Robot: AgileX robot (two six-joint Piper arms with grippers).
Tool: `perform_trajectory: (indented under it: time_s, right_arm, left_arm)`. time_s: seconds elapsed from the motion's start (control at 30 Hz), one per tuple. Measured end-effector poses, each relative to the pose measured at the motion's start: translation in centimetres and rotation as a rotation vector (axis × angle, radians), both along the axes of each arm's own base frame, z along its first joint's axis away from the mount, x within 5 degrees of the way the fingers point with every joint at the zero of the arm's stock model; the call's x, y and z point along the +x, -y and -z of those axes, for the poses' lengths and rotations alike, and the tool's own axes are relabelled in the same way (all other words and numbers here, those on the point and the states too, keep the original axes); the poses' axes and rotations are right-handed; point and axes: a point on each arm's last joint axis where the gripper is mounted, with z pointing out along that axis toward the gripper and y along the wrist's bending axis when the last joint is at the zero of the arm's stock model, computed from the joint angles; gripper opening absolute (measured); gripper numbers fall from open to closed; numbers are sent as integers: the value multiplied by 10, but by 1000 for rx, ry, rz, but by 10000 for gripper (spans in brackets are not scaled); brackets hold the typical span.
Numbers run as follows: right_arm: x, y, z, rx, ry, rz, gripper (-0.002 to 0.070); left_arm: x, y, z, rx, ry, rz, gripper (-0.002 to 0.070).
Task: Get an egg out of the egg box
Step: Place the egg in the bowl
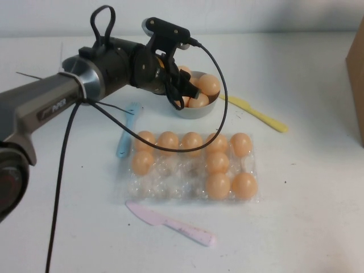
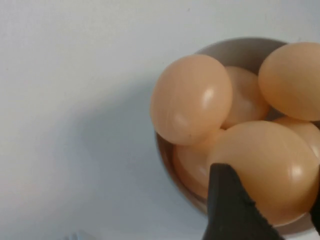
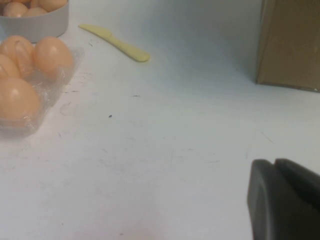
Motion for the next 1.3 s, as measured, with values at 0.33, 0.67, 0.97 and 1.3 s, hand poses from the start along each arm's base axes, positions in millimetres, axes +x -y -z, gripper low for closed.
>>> perform_trajectory:
  time_s: [0.33, 0.67, 0.97, 1.3]
  right_arm:
    - [0, 0, 0, 0, 2, 0, -18]
    - [0, 0, 0, 0, 4, 0, -18]
    - [0, 0, 0, 0, 4, 0, -18]
    - [0, 0, 0, 0, 4, 0, -18]
  left_arm:
    - [15, 10, 20, -50, 21, 11, 300]
    - [13, 10, 22, -39, -3, 17, 405]
    - [3, 4, -11, -24, 18, 29, 409]
    - [-19, -4, -48, 10, 41, 8, 353]
